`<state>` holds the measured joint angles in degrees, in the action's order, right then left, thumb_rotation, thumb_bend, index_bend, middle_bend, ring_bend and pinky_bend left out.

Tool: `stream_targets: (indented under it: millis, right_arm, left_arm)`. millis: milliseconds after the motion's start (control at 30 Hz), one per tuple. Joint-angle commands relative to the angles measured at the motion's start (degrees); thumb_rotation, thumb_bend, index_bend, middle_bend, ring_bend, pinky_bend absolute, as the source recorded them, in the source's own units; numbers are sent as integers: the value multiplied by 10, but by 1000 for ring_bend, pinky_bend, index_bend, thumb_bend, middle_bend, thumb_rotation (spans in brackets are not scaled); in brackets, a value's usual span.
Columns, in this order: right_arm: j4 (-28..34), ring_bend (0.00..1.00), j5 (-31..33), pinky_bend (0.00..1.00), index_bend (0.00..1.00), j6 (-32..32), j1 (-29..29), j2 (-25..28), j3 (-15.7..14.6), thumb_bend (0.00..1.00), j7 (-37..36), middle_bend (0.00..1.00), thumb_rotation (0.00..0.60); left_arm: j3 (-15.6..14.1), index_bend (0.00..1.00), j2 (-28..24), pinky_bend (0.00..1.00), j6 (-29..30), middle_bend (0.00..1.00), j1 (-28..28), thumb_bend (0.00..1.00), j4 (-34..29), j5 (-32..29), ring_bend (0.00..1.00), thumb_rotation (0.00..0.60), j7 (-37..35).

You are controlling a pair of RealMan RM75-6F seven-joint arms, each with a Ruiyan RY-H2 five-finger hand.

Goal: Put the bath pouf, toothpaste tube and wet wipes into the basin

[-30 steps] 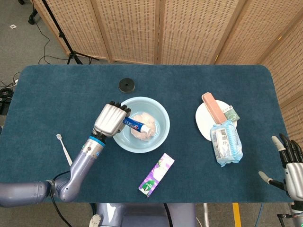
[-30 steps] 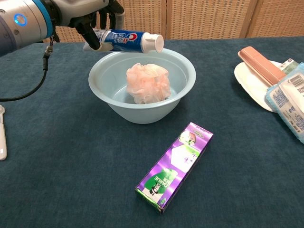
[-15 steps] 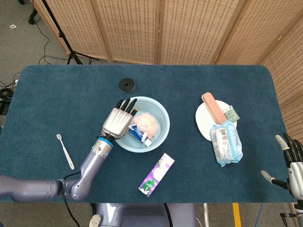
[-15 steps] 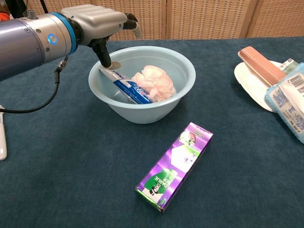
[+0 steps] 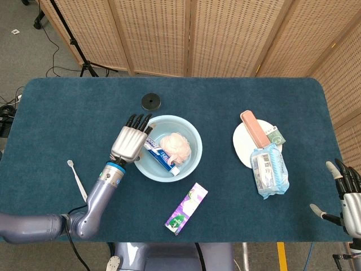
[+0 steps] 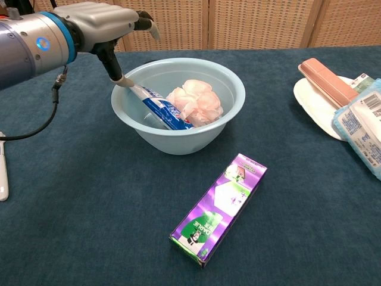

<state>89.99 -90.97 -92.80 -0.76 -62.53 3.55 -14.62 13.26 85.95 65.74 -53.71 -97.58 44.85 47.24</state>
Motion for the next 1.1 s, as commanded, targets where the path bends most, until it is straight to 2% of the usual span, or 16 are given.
stream_targets:
  millis: [33, 133, 400, 567, 833, 1100]
  right_arm:
    - [1, 0, 0, 0, 0, 2, 0, 0, -1, 53, 4, 0, 600]
    - [3, 0, 2, 0, 0, 3, -1, -1, 0, 53, 12, 0, 600]
    - [9, 0, 2, 0, 0, 11, -4, -7, -3, 53, 45, 0, 600]
    - [16, 0, -3, 0, 0, 14, -5, -10, -5, 53, 67, 0, 600]
    - [21, 0, -2, 0, 0, 22, -8, -19, -7, 53, 101, 0, 600]
    - [23, 0, -3, 0, 0, 29, -12, -29, -8, 53, 129, 0, 600]
  left_arm:
    - [-9, 57, -48, 83, -16, 0, 26, 177, -34, -9, 0, 600, -40]
    - [-28, 57, -96, 83, -25, 0, 53, 169, -63, 8, 0, 600, -73]
    - [-100, 57, -223, 83, -30, 0, 142, 168, -117, 111, 0, 600, -183]
    - [-135, 57, -277, 83, -21, 0, 188, 173, -129, 169, 0, 600, -236]
    - [-186, 57, -291, 83, 25, 0, 276, 178, -88, 263, 0, 600, -342]
    - [-200, 57, -252, 83, 67, 0, 339, 180, -18, 293, 0, 600, -390]
